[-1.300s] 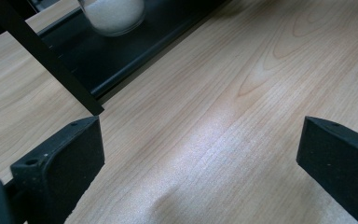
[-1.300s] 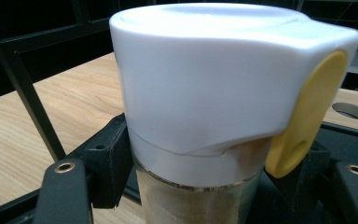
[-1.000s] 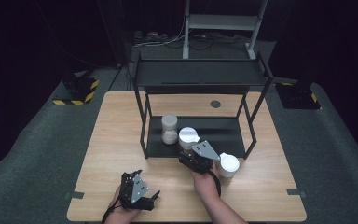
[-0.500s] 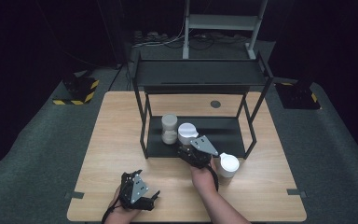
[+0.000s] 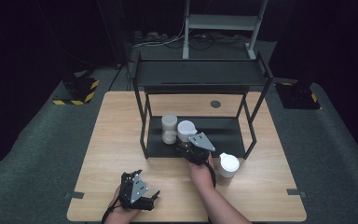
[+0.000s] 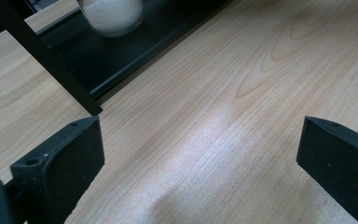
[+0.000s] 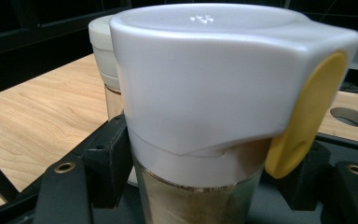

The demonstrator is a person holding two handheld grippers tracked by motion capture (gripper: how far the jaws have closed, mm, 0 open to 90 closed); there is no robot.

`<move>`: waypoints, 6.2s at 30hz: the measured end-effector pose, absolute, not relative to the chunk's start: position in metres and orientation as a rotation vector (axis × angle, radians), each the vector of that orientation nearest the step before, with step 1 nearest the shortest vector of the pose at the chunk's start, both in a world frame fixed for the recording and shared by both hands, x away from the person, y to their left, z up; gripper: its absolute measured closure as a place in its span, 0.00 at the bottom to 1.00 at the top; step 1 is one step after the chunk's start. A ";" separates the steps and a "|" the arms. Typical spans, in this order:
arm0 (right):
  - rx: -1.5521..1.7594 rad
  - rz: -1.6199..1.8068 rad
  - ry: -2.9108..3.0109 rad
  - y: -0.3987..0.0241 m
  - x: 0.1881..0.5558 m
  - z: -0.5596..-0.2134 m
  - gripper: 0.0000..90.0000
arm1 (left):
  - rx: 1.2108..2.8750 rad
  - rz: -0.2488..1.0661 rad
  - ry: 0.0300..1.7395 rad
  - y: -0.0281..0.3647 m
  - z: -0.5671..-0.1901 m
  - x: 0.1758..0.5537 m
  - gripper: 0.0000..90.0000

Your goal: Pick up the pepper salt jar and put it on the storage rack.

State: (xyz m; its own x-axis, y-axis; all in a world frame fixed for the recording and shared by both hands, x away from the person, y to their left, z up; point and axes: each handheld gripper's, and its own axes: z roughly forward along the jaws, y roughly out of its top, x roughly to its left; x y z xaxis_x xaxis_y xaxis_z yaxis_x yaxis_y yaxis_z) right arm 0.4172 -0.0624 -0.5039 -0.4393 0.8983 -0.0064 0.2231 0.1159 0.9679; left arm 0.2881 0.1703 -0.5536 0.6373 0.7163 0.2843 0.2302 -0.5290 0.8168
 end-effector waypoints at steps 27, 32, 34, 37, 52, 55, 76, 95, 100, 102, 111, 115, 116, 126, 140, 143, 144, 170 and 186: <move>1.121 1.323 1.771 -0.056 0.430 -0.519 0.34 | 2.069 0.791 0.741 0.171 -0.553 0.288 0.01; 1.119 1.320 1.771 -0.055 0.430 -0.520 0.33 | 2.069 0.790 0.739 0.171 -0.553 0.288 0.01; 1.118 1.320 1.770 -0.055 0.430 -0.521 0.34 | 2.067 0.790 0.741 0.171 -0.553 0.288 0.01; 1.117 1.324 1.768 -0.056 0.429 -0.521 0.33 | 2.067 0.791 0.739 0.171 -0.554 0.288 0.01; 1.116 1.345 1.758 -0.059 0.427 -0.524 0.33 | 2.069 0.794 0.738 0.171 -0.554 0.288 0.01; 1.120 1.343 1.758 -0.059 0.427 -0.524 0.33 | 2.070 0.794 0.735 0.171 -0.554 0.288 0.01; 1.145 1.372 1.768 -0.059 0.415 -0.516 0.11 | 2.077 0.796 0.733 0.170 -0.554 0.288 0.01; 1.092 1.406 1.805 -0.065 0.394 -0.508 0.00 | 2.078 0.794 0.736 0.170 -0.554 0.288 0.01; 1.080 1.426 1.803 -0.066 0.387 -0.504 0.00 | 2.079 0.792 0.738 0.170 -0.554 0.289 0.01; 1.077 1.433 1.806 -0.066 0.385 -0.503 0.00 | 2.079 0.791 0.738 0.171 -0.553 0.289 0.01; 1.040 1.459 1.827 -0.069 0.369 -0.500 0.00 | 2.079 0.789 0.733 0.171 -0.553 0.288 0.01; 1.031 1.471 1.835 -0.071 0.363 -0.499 0.00 | 2.080 0.788 0.733 0.171 -0.553 0.288 0.01; 1.027 1.475 1.838 -0.072 0.362 -0.499 0.00 | 2.080 0.788 0.733 0.171 -0.553 0.288 0.01; 0.953 1.488 1.868 -0.076 0.343 -0.498 0.00 | 2.084 0.787 0.730 0.170 -0.554 0.289 0.01; 0.861 1.473 1.936 -0.090 0.316 -0.505 0.00 | 2.084 0.784 0.734 0.170 -0.554 0.289 0.01; 0.848 1.471 1.953 -0.093 0.312 -0.509 0.00 | 2.084 0.783 0.734 0.170 -0.554 0.289 0.01; 0.847 1.465 1.959 -0.093 0.310 -0.510 0.00 | 2.083 0.783 0.734 0.170 -0.554 0.289 0.01; 0.734 1.291 2.063 -0.111 0.286 -0.548 0.00 | 2.077 0.772 0.734 0.172 -0.553 0.289 0.01; 0.673 1.221 2.090 -0.106 0.281 -0.553 0.00 | 2.072 0.753 0.742 0.173 -0.553 0.290 0.01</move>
State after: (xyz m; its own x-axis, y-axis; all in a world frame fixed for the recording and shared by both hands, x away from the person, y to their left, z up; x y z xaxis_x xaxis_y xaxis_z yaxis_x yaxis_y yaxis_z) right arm 0.2812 -0.1063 -0.5533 -0.6784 0.6893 -0.2542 0.1171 0.4430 0.8889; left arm 0.2904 0.1731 -0.5528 0.6519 0.7145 0.2541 0.2430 -0.5142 0.8225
